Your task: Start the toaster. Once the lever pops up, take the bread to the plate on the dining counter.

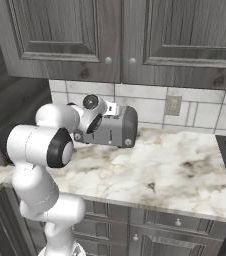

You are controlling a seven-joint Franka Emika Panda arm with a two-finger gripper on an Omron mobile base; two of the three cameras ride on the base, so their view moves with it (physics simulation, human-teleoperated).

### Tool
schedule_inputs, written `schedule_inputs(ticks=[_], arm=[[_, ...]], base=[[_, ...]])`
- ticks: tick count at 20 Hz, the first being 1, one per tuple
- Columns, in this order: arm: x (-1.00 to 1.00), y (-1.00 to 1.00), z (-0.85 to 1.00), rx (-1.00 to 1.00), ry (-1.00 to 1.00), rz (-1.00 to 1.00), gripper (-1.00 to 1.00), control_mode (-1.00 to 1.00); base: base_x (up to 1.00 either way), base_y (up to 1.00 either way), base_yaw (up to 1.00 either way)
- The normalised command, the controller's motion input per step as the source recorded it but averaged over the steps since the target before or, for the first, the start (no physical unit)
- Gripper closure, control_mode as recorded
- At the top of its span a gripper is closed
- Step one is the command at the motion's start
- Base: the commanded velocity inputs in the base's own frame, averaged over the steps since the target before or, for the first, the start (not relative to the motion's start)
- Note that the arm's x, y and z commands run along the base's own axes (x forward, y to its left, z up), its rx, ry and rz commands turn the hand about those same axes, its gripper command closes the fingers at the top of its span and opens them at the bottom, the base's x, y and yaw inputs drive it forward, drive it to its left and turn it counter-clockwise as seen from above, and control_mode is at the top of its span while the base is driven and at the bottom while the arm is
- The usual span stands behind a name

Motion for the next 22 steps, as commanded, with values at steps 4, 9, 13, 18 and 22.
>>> schedule_inputs(ticks=[4, 9, 13, 18, 22], arm=[[0.09, 0.0, -0.04, 0.0, 0.0, 0.01, -1.0, -1.0], [0.04, 0.0, 0.0, 0.0, 0.0, 0.01, -1.0, -1.0], [0.0, 0.0, 0.0, 0.0, 0.0, 0.02, -1.0, -1.0], [0.0, 0.0, -0.02, 0.0, 0.0, 0.01, -1.0, -1.0], [0.0, -0.01, 0.0, 0.0, 0.0, 0.0, -1.0, -1.0]], base=[[0.0, 0.0, 0.0], [0.0, 0.0, 0.0], [0.0, 0.0, 0.0], [0.0, 0.0, 0.0], [0.0, 0.0, 0.0]])
